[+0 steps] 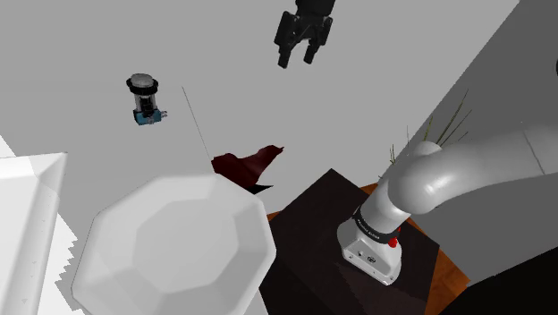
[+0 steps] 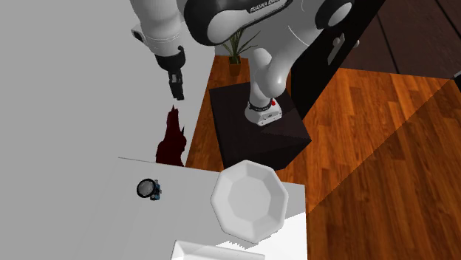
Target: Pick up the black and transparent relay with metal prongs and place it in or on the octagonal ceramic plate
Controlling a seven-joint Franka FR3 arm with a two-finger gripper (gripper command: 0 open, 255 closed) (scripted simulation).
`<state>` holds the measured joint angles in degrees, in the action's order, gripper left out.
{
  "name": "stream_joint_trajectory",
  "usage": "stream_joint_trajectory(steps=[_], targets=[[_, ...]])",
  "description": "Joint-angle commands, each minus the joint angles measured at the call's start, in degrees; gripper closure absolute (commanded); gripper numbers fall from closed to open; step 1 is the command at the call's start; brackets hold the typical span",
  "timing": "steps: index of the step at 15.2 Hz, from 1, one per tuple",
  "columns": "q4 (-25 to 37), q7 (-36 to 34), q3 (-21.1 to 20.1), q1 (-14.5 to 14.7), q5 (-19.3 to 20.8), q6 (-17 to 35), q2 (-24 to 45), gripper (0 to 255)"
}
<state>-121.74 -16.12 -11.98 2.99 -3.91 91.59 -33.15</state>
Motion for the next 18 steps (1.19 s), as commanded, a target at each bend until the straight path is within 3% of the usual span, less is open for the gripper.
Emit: stream_joint_trajectory(steps=[1,10,18], targets=[[2.34,-2.77,-2.23,0.38,-0.86,0.68,3.12,0],[16.35,-14.52,-11.15,1.50,-0.40,2.53,19.69,0],[34.96,-26.11,-17.59,5.31,6.10,0.67,38.50,0]])
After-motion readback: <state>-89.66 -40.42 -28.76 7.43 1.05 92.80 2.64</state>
